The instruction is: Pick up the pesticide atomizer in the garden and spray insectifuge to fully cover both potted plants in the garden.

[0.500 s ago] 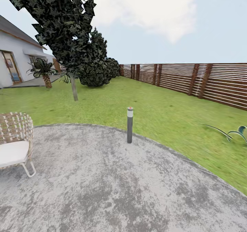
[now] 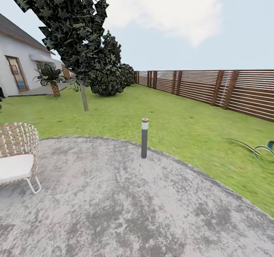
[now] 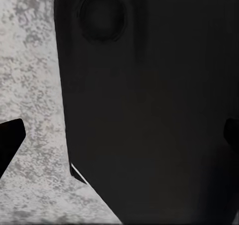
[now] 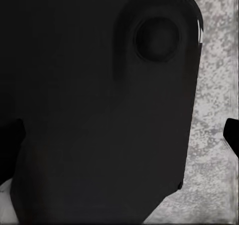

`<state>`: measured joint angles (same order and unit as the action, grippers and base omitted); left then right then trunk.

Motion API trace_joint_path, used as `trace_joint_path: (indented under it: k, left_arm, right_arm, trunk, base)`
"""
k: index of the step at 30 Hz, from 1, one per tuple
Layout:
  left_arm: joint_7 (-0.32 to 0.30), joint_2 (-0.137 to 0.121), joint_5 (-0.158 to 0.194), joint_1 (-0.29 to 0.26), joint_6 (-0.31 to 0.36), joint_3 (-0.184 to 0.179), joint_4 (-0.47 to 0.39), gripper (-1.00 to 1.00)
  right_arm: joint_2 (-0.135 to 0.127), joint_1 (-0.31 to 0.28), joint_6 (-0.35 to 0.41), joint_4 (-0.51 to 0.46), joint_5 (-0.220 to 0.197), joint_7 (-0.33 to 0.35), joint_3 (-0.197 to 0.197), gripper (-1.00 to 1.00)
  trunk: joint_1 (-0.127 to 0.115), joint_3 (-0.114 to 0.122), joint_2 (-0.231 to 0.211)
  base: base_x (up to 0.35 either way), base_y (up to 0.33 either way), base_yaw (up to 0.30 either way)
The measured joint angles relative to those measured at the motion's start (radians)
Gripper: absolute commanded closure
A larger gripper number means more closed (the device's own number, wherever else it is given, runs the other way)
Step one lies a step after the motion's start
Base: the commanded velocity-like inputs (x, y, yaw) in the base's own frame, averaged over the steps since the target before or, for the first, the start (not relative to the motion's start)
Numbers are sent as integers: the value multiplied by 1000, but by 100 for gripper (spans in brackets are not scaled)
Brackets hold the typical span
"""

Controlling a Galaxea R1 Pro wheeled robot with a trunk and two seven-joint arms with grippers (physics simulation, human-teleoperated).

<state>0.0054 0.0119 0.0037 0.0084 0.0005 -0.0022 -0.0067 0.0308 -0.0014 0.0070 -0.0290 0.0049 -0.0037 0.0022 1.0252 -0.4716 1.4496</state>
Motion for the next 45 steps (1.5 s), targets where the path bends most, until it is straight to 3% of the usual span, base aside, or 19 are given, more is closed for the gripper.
trace_joint_path:
  k: [21, 36, 45]
  left_arm:
    - [1, 0, 10, -1, 3, 6, 0, -100]
    - [-9, -8, 4, 0, -4, 0, 0, -100]
    - [-9, -7, 8, 1, -24, 5, 0, -100]
  right_arm:
    - [-4, 0, 4, -19, 2, 0, -1, -100]
    - [-5, 0, 4, -19, 4, 0, 0, -100]
    - [-5, 0, 4, -19, 5, 1, 1, -100]
  trunk:
    - [0, -3, 0]
    - [0, -3, 0]
    - [0, -3, 0]
  base:
    - [-204, -216, 271]
    - [-39, -21, 282]
    - [-229, -106, 283]
